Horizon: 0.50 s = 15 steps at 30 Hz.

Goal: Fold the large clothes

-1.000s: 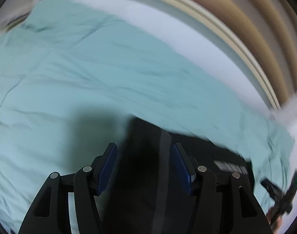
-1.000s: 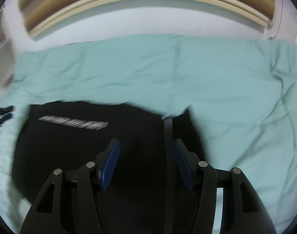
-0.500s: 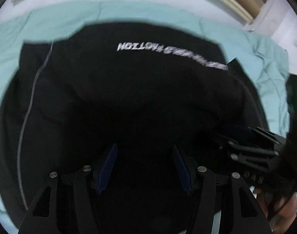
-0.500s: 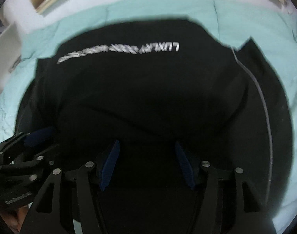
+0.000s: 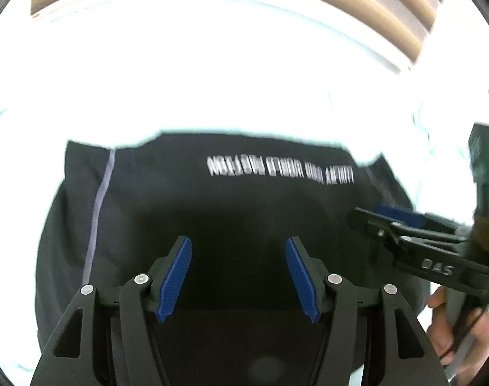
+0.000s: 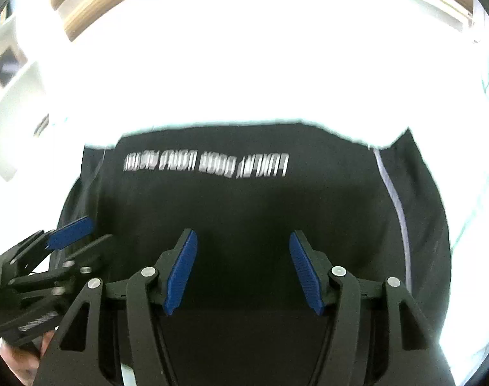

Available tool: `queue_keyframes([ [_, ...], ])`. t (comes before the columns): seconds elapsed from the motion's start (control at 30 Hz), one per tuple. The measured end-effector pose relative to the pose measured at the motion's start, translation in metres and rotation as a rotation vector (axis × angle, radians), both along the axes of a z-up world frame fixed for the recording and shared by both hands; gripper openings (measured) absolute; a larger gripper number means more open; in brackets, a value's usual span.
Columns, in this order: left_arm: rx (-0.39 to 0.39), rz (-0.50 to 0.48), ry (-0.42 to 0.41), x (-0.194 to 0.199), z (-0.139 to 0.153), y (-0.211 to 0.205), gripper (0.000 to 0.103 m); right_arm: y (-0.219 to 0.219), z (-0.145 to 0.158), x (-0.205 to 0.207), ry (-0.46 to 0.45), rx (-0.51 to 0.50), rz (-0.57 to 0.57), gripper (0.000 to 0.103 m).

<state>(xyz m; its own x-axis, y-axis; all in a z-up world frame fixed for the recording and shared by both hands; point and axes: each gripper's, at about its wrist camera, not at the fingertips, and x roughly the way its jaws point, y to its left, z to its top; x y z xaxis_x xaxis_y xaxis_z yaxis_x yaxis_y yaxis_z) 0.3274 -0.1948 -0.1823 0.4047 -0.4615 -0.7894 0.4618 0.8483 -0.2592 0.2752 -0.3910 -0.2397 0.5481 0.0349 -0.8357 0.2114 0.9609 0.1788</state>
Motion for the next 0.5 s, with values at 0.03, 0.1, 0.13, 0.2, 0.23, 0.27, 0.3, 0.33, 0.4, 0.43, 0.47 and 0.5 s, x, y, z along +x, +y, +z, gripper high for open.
queue_keyframes([
  [0.03, -0.021, 0.015, 0.026, 0.011, -0.001, 0.001, 0.063, -0.005, -0.001, 0.009, 0.003, 0.001, -0.011, 0.064],
  [0.1, 0.015, 0.048, 0.087, 0.035, -0.020, 0.006, 0.063, -0.017, -0.016, 0.032, 0.045, -0.001, -0.051, 0.064],
  [0.13, 0.058, 0.061, 0.115, 0.044, -0.032, 0.003, 0.062, -0.021, -0.028, 0.037, 0.079, 0.001, -0.066, 0.064],
  [0.2, 0.106, 0.060, 0.192, 0.059, -0.060, 0.000, 0.063, -0.027, -0.050, 0.051, 0.150, -0.002, -0.068, 0.065],
  [0.23, 0.107, 0.061, 0.217, 0.064, -0.069, -0.002, 0.064, -0.027, -0.060, 0.057, 0.179, -0.008, -0.058, 0.065],
  [0.27, 0.110, 0.066, 0.230, 0.068, -0.075, -0.004, 0.064, -0.027, -0.067, 0.061, 0.198, -0.022, -0.053, 0.066],
  [0.3, 0.117, 0.068, 0.230, 0.070, -0.078, -0.005, 0.064, -0.027, -0.072, 0.062, 0.203, -0.037, -0.052, 0.067],
  [0.33, 0.132, 0.073, 0.229, 0.071, -0.082, -0.008, 0.064, -0.026, -0.077, 0.065, 0.207, -0.056, -0.051, 0.067],
  [0.4, 0.157, 0.076, 0.217, 0.070, -0.083, -0.014, 0.064, -0.026, -0.082, 0.068, 0.211, -0.060, -0.052, 0.068],
  [0.43, 0.166, 0.072, 0.209, 0.068, -0.083, -0.017, 0.064, -0.028, -0.084, 0.068, 0.212, -0.050, -0.056, 0.068],
  [0.47, 0.165, 0.069, 0.206, 0.066, -0.082, -0.018, 0.064, -0.031, -0.083, 0.067, 0.214, -0.035, -0.057, 0.068],
  [0.5, 0.155, 0.062, 0.207, 0.072, -0.083, -0.016, 0.064, -0.033, -0.082, 0.067, 0.215, -0.023, -0.055, 0.068],
])
